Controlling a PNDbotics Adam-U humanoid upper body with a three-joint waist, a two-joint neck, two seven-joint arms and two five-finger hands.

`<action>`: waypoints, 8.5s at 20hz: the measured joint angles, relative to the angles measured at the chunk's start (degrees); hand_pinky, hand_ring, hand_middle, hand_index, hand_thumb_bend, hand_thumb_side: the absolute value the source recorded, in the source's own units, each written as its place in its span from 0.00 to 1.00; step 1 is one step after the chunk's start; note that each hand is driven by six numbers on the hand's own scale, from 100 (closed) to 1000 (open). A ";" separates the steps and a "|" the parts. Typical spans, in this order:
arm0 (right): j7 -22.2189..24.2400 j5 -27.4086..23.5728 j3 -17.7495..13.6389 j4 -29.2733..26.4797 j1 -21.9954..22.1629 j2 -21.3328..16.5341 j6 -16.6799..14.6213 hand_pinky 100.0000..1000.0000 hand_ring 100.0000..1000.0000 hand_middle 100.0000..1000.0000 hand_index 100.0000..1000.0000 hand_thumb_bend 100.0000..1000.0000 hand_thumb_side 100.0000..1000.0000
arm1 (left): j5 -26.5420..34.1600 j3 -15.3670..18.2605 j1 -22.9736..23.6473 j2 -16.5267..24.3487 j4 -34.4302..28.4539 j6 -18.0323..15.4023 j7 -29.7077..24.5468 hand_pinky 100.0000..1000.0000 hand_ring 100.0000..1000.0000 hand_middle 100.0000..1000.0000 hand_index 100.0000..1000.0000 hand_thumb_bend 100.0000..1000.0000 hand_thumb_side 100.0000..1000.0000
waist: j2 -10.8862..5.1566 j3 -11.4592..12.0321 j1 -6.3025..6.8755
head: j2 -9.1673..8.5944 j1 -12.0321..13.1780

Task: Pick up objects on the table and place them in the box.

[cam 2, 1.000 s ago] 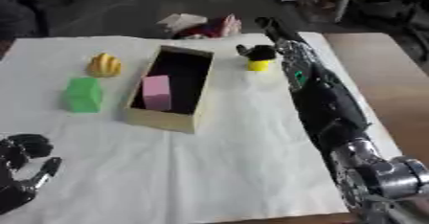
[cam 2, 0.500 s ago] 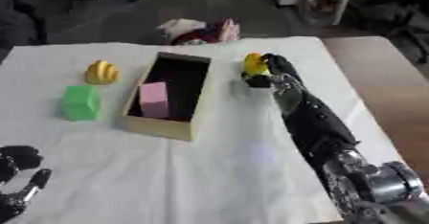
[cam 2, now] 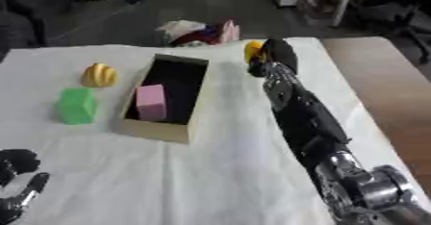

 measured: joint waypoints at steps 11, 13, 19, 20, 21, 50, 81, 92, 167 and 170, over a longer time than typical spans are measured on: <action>16.76 0.58 8.95 -5.78 -0.80 3.60 -16.34 0.68 0.54 0.40 0.61 0.21 0.22 | 0.00 -0.01 0.00 0.00 -0.01 0.00 0.00 0.71 0.63 0.58 0.66 0.37 0.00 | -0.03 -0.16 0.00 | 0.04 0.34; 19.98 2.53 9.56 -6.01 -0.77 4.07 -17.76 0.71 0.59 0.51 0.74 0.31 0.30 | 0.00 -0.01 0.00 0.00 -0.01 0.00 0.00 0.71 0.63 0.58 0.66 0.37 0.00 | -0.06 -0.16 0.05 | 0.06 0.34; 25.05 10.53 10.20 -7.88 -0.34 4.22 -19.47 0.77 0.74 0.82 0.94 0.39 0.35 | 0.00 0.00 0.00 0.00 -0.01 0.05 0.04 0.71 0.63 0.58 0.66 0.37 0.00 | -0.09 -0.61 -0.12 | 0.12 0.82; 24.87 10.63 10.20 -9.23 0.13 3.98 -19.73 0.76 0.73 0.81 0.92 0.36 0.31 | 0.00 0.03 0.00 0.02 -0.01 0.08 0.09 0.71 0.63 0.58 0.66 0.37 0.00 | -0.13 -0.77 -0.18 | 0.14 1.04; 24.53 10.03 10.21 -10.90 0.83 3.61 -20.05 0.75 0.71 0.79 0.91 0.32 0.28 | -0.05 0.12 0.00 0.09 -0.03 0.13 0.22 0.71 0.63 0.58 0.66 0.38 0.00 | -0.18 -1.07 -0.25 | 0.22 1.24; 28.41 -43.46 8.47 -61.59 42.54 -6.95 -20.05 0.70 0.61 0.63 0.82 0.03 0.29 | -34.93 -10.19 -35.27 35.00 29.24 -10.45 -25.63 0.80 0.80 0.79 0.85 0.65 0.04 | -2.09 -11.35 -0.36 | 2.66 11.28; 29.09 -44.59 9.52 -60.45 41.90 -3.89 -18.88 0.69 0.58 0.59 0.80 0.00 0.32 | -45.96 -3.15 -43.84 22.65 49.06 -10.84 -5.33 0.63 0.44 0.40 0.58 0.42 0.01 | 1.57 -16.24 -0.30 | 0.51 13.63; 28.64 -44.49 9.38 -60.33 42.34 -3.29 -18.58 0.69 0.58 0.59 0.80 0.00 0.32 | -35.08 -8.95 -46.92 22.45 34.21 -11.92 -12.03 0.67 0.48 0.44 0.62 0.43 0.03 | 1.32 -17.25 0.24 | 0.52 13.70; 31.84 -42.92 10.21 -61.67 39.71 -0.60 -19.52 0.71 0.59 0.60 0.79 0.00 0.39 | -48.81 4.70 -48.59 25.44 60.53 4.96 8.34 0.65 0.48 0.48 0.63 0.16 0.00 | 6.70 -25.94 1.06 | -6.03 21.45; 31.81 -42.90 10.21 -61.67 39.71 -0.60 -19.51 0.71 0.59 0.60 0.79 0.00 0.39 | -48.69 4.70 -48.43 25.44 59.94 4.50 8.96 0.61 0.40 0.39 0.54 0.18 0.00 | 6.71 -25.80 1.11 | -6.03 21.56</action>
